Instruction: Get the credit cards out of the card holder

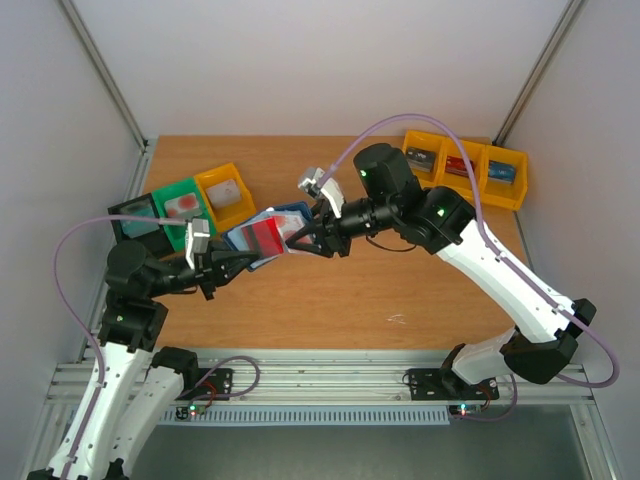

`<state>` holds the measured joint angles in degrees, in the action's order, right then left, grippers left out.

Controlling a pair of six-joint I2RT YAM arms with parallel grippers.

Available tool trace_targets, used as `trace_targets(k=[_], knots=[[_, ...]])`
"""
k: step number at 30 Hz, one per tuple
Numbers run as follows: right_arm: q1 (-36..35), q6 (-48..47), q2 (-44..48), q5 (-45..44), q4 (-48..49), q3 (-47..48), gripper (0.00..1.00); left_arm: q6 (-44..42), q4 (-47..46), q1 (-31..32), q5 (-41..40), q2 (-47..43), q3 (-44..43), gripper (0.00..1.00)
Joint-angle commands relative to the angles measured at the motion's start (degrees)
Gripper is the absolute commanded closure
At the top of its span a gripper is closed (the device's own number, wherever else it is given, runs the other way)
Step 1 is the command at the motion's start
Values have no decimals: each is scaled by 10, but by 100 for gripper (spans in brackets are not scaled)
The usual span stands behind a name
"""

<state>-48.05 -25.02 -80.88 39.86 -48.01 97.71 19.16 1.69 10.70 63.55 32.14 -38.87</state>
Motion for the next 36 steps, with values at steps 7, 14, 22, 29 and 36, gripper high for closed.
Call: trace_targets(k=[7,14,22,29,36], knots=[[77,88,38,-227,-44,-9,54,-62,151,-1,-305,0,-18,100],[-9,20,23,-130,-4,3,68,-71,128,-1,-255,-2,-13,100],[-8,98,-19,9,147,-23,72,-16,-2,-1,-59,-11,-11,100],[14,125,-19,5,152,-34,76,-5,-47,-1,6,-16,-9,100],[8,131,-36,36,159,-36,78,-13,-52,0,14,-12,-13,100]])
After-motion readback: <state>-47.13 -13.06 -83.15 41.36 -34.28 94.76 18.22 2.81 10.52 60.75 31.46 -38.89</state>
